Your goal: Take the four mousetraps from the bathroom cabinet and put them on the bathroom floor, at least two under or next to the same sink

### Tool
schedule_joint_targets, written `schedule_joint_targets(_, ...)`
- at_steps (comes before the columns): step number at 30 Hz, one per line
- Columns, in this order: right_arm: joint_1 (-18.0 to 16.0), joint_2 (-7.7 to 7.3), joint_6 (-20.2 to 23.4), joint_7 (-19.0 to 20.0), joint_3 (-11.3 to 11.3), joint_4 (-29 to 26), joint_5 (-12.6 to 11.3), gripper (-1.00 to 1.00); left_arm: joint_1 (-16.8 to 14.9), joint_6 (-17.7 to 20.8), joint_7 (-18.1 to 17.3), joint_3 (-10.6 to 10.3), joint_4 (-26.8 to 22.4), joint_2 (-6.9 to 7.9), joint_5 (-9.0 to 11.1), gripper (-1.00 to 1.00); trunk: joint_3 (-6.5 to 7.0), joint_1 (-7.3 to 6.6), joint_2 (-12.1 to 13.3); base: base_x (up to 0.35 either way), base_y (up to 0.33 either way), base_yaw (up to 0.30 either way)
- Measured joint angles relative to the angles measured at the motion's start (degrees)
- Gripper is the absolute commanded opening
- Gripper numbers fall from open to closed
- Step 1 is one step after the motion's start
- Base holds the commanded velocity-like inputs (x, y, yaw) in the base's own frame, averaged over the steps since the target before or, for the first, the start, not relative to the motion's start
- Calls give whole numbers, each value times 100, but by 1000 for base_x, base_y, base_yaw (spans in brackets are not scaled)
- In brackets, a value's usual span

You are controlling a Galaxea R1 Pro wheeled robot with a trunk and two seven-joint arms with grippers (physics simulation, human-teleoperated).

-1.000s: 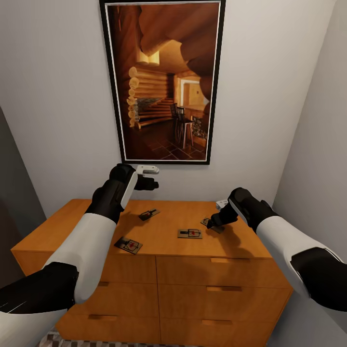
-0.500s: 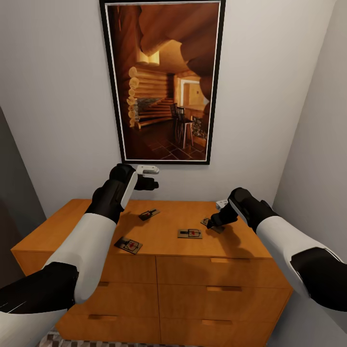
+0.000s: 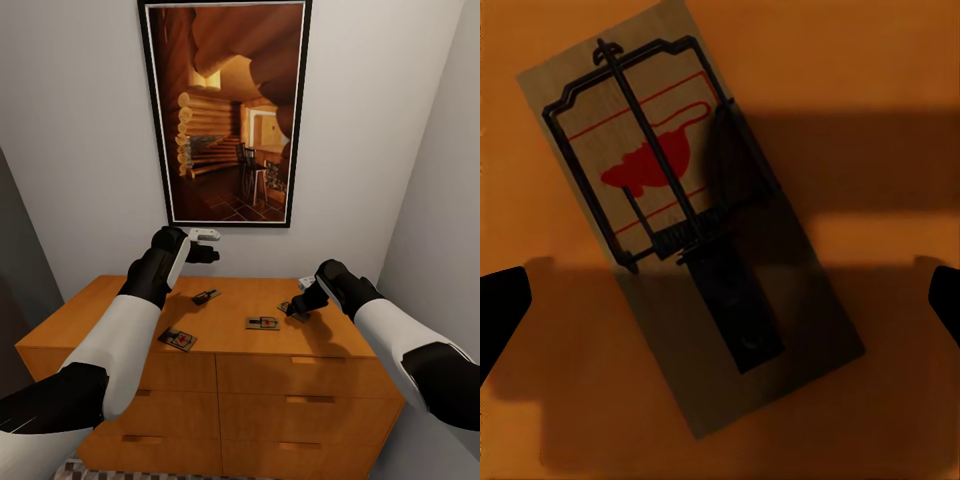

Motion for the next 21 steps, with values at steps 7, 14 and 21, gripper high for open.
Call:
schedule_joint_targets(7, 0, 0, 0, 2, 0, 14, -9, 100, 0, 0, 0, 0, -1, 0, 0, 100, 0, 0, 0, 0, 0, 0)
schedule_joint_targets(14, -3, -4, -5, -11, -4, 160, -14, 100, 0, -1, 0, 0, 0, 0, 0, 100, 1, 0, -1, 0, 0, 0)
schedule_joint_targets(21, -4, -6, -2, -19, -9, 160, -32, -100, 0, -1, 0, 0, 2, 0, 0, 100, 1, 0, -1, 0, 0, 0)
